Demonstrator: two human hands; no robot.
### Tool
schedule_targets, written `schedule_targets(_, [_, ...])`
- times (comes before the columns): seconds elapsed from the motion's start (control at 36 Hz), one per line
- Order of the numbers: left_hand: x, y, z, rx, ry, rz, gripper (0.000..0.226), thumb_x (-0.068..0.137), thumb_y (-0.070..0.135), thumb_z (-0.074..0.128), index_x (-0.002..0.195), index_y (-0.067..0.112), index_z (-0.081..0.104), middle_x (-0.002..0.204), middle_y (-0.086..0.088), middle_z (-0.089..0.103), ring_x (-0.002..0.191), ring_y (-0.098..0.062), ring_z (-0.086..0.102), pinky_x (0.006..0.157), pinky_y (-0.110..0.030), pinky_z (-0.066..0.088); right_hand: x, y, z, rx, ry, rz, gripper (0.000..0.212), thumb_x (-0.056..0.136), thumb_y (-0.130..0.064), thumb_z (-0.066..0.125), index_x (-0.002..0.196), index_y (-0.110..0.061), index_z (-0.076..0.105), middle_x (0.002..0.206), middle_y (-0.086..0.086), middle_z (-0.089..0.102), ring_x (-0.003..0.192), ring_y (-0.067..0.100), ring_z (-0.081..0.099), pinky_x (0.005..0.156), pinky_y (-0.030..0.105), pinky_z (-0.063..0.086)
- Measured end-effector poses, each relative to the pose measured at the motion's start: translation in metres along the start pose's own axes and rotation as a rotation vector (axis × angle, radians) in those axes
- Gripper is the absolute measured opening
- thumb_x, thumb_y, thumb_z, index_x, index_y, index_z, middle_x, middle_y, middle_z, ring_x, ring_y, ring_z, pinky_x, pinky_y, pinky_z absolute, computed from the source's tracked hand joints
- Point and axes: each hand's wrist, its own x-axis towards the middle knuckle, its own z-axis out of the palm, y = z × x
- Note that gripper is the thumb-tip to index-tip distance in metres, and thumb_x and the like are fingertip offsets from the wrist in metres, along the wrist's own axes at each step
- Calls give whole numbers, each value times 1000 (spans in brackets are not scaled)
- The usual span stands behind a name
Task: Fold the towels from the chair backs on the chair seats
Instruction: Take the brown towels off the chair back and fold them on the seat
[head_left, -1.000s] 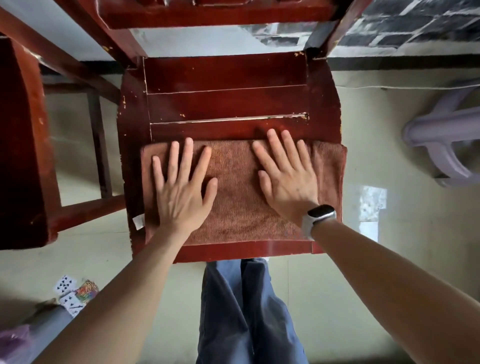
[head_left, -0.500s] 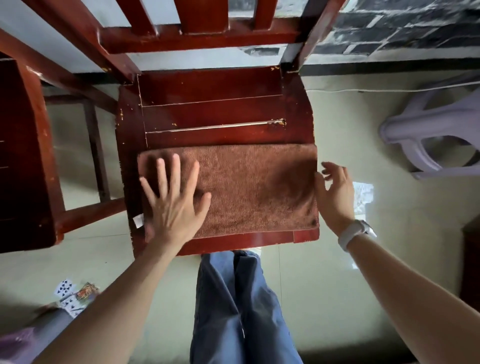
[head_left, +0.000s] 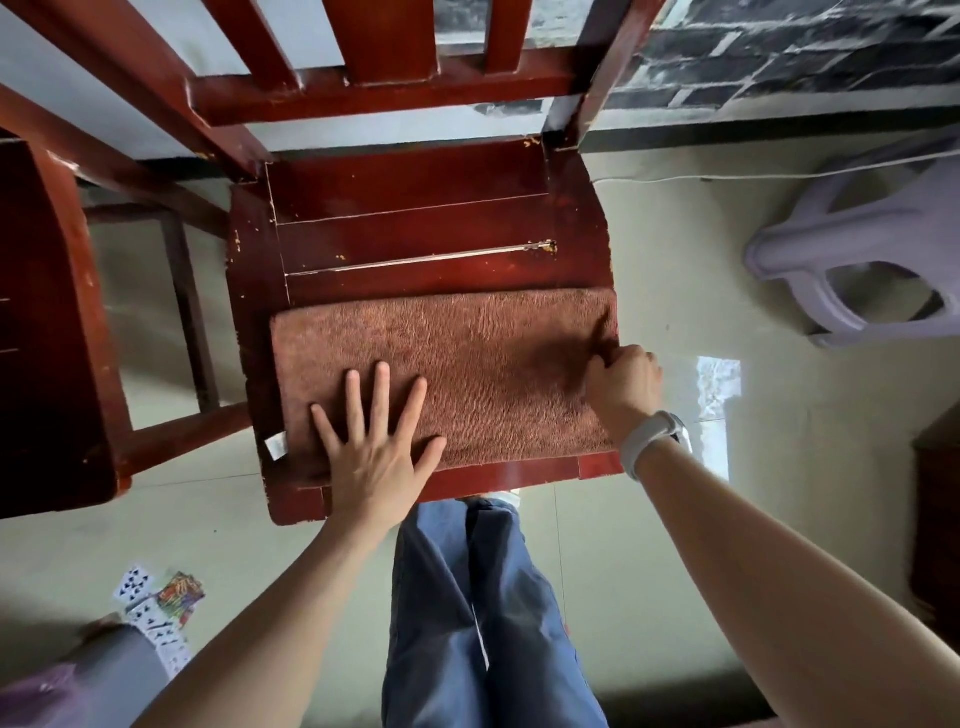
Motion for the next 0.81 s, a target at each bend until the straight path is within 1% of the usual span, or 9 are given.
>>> schedule_targets(0.17, [0,-3,-9,-114,7,27,71,79,51,61,141,29,35,153,-11,21,140,-40,13,102,-70,9,-16,-5,-13,170,5,-47,26,85,-19,51,107,-4,48,104,18,61,95,36,57,86,45,45])
schedule_targets(0.28, [0,-7,-24,-348,55,2,48,85,34,62,130,22,52,151,-5,29,142,-28,16,109,-61,11,-27,-18,-31,343,-69,-68,24,82,-17,62,103,-5,58,83,7,63,86,29,62,66,31,49])
schedule_targets(0.33, [-1,-9,-34,-568,124,-39,33,86,23,62,118,15,62,141,-5,45,137,-25,31,111,-51,22,-40,-30,-37,368,-133,-125,17,81,-18,64,93,-6,63,78,6,63,77,27,62,66,32,50])
schedule_targets(0.42, [-5,-17,-50,-1088,164,-270,20,89,21,58,108,16,65,115,-1,64,113,-17,58,93,-21,42,-66,-63,-32,401,-234,-196,14,79,-17,67,88,-7,63,82,9,65,76,26,62,73,37,53])
schedule_targets(0.5, [-8,-30,-59,-1749,-51,-560,20,93,33,48,104,24,62,104,2,69,98,-12,65,83,-24,48,-98,-103,-15,552,-542,-249,9,82,-6,64,75,-11,61,73,9,65,68,23,65,74,44,57])
schedule_targets(0.56, [-12,-40,-55,-2030,-123,-670,31,94,40,41,103,24,66,96,2,73,94,-13,67,74,-28,52,-112,-126,-1,626,-714,-262,16,85,2,57,76,-10,61,71,11,62,58,16,63,65,34,58])
schedule_targets(0.67, [-20,-44,-46,-1916,-64,-794,40,91,38,51,124,16,51,126,-5,55,107,-16,57,78,-29,52,-105,-145,20,288,-468,-457,23,85,2,43,88,-3,65,78,8,62,72,24,60,71,44,57])
schedule_targets(0.75, [-23,-42,-37,-1464,-38,-670,62,84,45,60,137,20,40,140,-3,41,120,-17,47,99,-29,39,-90,-148,25,34,-228,-656,32,87,-4,41,107,-13,65,108,9,62,104,28,55,92,37,46])
schedule_targets(0.81, [-26,-37,-35,-1216,78,-619,66,83,43,63,139,17,38,139,-4,45,126,-20,44,100,-24,31,-81,-152,28,-88,-160,-794,33,89,-11,44,119,-16,58,123,6,55,117,27,43,98,37,35])
